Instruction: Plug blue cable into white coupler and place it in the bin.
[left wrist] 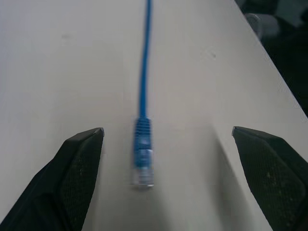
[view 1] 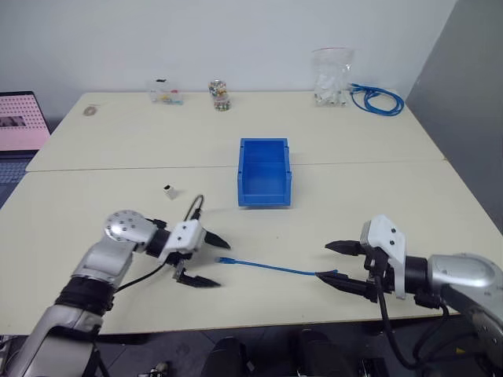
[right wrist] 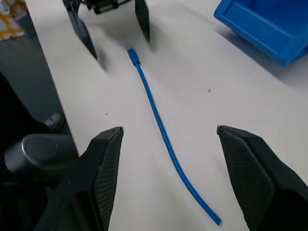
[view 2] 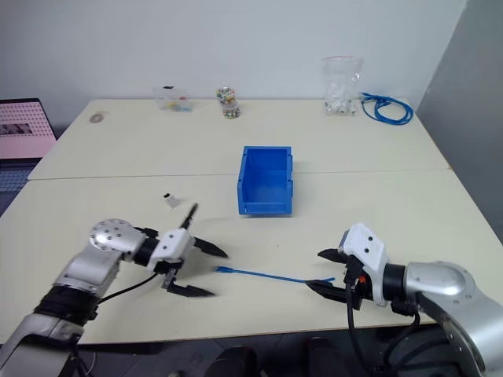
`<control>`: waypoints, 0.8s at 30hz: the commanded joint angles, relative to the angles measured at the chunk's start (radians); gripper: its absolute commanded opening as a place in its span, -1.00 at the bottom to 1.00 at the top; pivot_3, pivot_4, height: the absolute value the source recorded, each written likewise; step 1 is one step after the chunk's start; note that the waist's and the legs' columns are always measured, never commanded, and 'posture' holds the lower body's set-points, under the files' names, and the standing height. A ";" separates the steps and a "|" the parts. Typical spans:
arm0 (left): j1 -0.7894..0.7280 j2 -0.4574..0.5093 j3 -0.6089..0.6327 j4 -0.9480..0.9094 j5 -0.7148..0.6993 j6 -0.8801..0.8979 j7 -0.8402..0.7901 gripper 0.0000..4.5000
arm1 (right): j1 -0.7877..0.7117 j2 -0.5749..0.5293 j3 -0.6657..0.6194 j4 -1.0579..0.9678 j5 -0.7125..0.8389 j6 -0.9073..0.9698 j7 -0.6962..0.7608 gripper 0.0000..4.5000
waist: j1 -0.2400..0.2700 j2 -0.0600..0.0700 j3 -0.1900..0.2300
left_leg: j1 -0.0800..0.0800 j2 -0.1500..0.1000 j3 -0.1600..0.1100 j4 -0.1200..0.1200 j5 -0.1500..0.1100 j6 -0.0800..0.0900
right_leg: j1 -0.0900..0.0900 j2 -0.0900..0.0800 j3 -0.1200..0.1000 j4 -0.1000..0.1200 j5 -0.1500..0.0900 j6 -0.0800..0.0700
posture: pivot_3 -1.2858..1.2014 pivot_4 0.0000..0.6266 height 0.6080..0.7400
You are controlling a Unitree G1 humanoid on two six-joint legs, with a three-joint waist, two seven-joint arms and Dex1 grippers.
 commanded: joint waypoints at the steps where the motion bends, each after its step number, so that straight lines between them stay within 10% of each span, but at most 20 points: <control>1: -0.081 -0.060 0.004 0.169 0.065 -0.153 0.042 1.00 | 0.035 0.035 -0.052 -0.083 0.031 0.013 -0.095 0.47 | 0.004 0.000 0.000 | 0.000 0.000 -0.001 0.000 0.000 0.000 | 0.000 0.000 0.000 0.000 0.000 0.000 | 0.03 -0.52 1.00; 24: -0.082 0.018 -0.100 0.326 0.070 -0.304 -0.010 -0.76 | 0.055 -0.020 -0.097 -0.063 0.170 0.011 -0.226 0.48 | -0.001 0.007 -0.011 | 0.005 0.000 0.000 0.000 0.000 0.001 | 0.003 0.001 0.000 0.001 0.001 0.002 | 0.03 -0.52 1.00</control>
